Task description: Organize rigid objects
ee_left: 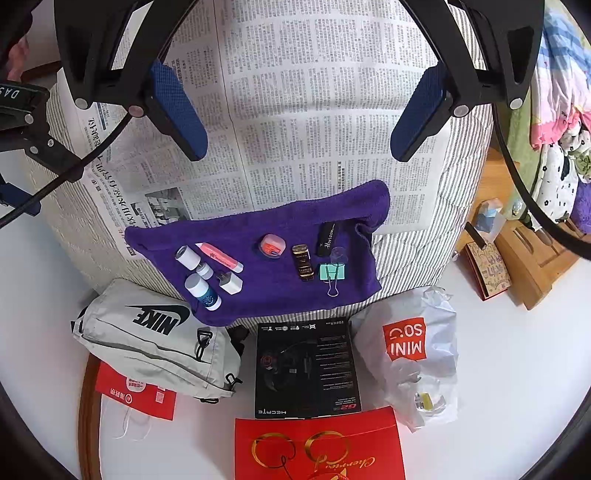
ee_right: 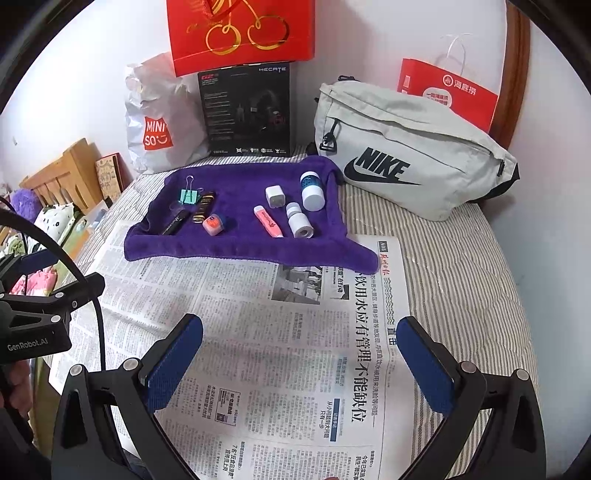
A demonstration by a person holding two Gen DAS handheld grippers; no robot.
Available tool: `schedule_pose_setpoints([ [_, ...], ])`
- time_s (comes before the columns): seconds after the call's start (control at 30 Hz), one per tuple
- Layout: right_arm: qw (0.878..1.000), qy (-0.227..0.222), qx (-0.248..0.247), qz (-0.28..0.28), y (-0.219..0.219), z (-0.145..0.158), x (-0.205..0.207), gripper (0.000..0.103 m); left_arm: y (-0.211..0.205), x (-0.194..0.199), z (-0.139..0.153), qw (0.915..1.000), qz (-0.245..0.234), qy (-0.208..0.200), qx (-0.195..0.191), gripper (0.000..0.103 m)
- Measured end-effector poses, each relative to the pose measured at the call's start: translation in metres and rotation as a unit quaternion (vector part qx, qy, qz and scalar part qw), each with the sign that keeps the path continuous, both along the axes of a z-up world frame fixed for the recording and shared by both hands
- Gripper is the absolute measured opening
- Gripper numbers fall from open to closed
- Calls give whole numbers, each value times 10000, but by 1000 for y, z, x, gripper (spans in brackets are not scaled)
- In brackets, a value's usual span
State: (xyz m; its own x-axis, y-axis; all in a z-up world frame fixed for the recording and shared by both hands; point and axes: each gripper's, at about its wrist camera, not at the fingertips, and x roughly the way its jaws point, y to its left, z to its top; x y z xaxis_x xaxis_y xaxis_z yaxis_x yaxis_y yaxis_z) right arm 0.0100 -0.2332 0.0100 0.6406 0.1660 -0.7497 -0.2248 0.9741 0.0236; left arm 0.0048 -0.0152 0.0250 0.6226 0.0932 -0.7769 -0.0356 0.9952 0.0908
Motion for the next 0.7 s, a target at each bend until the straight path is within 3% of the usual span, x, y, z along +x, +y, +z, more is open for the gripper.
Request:
schedule_pose_setpoints([
  [0.7,10000,-17,-9,-11,-1,1,-1,103,4,-4,3,10000,18,-11,-20,100],
])
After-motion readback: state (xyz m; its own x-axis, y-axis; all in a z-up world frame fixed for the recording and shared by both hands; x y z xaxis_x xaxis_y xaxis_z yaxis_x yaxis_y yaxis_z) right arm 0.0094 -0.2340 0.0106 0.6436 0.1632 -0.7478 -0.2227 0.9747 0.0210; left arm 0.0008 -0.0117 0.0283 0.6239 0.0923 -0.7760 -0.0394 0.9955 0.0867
